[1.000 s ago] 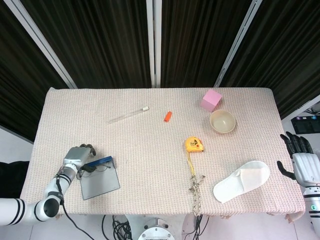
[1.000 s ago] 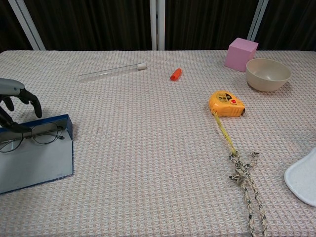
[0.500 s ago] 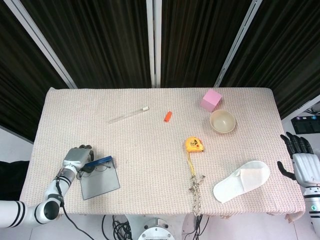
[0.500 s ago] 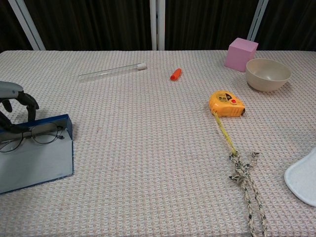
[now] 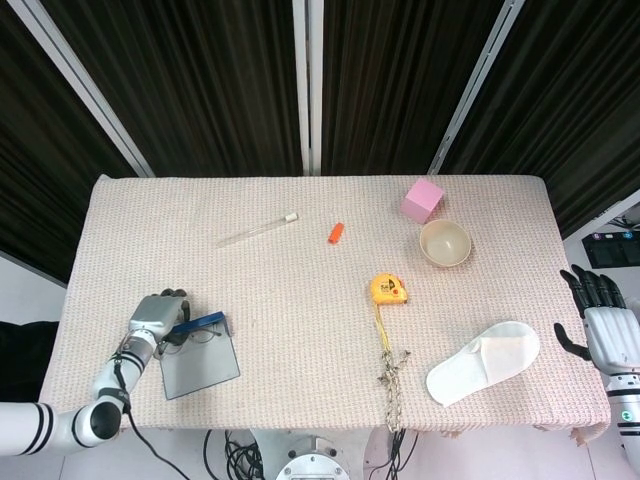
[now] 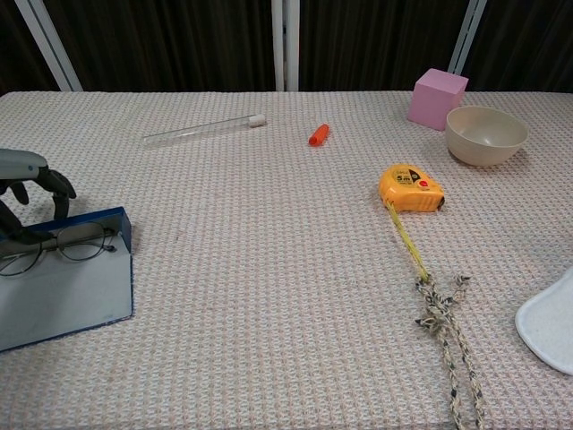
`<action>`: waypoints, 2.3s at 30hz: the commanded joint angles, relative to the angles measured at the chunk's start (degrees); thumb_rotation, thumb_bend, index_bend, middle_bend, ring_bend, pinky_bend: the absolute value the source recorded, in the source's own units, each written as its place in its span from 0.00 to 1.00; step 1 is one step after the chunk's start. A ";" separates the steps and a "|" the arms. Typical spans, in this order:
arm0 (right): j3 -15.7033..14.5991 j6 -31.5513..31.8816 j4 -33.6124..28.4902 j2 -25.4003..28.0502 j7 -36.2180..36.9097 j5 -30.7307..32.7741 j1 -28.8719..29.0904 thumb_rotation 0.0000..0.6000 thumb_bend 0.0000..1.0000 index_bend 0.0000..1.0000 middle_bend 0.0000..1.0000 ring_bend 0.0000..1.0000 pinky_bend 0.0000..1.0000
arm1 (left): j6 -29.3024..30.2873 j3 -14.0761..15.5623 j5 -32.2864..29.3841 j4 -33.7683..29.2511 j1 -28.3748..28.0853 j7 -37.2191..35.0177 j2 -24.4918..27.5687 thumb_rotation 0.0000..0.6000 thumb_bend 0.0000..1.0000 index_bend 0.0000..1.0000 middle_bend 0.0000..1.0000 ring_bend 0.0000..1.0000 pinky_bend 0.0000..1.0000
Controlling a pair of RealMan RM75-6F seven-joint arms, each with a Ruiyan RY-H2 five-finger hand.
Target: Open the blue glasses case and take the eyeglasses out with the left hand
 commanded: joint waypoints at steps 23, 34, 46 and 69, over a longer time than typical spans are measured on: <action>0.16 -0.30 0.58 -0.30 0.10 0.45 0.03 1.00 0.33 0.00 0.00 0.00 0.00 | -1.94 -3.09 4.26 1.48 2.52 -3.45 -0.18 0.94 0.39 0.43 0.13 0.08 0.21; 0.12 -0.28 0.65 -0.26 0.31 0.36 0.00 1.00 0.33 0.00 0.00 0.00 0.00 | -2.30 -3.94 4.89 1.49 2.72 -4.00 -0.22 0.94 0.38 0.43 0.13 0.08 0.21; 0.07 -0.50 0.72 -0.29 0.28 0.45 0.02 1.00 0.33 0.00 0.00 0.00 0.00 | -1.45 -5.84 10.39 2.53 4.46 -7.42 -1.16 0.84 0.37 0.43 0.13 0.08 0.21; -0.06 -0.63 1.22 -0.47 0.62 0.47 -0.09 1.00 0.33 0.00 0.00 0.00 0.00 | 7.40 -8.05 31.87 15.21 11.30 -14.02 -11.41 0.86 0.37 0.49 0.15 0.08 0.21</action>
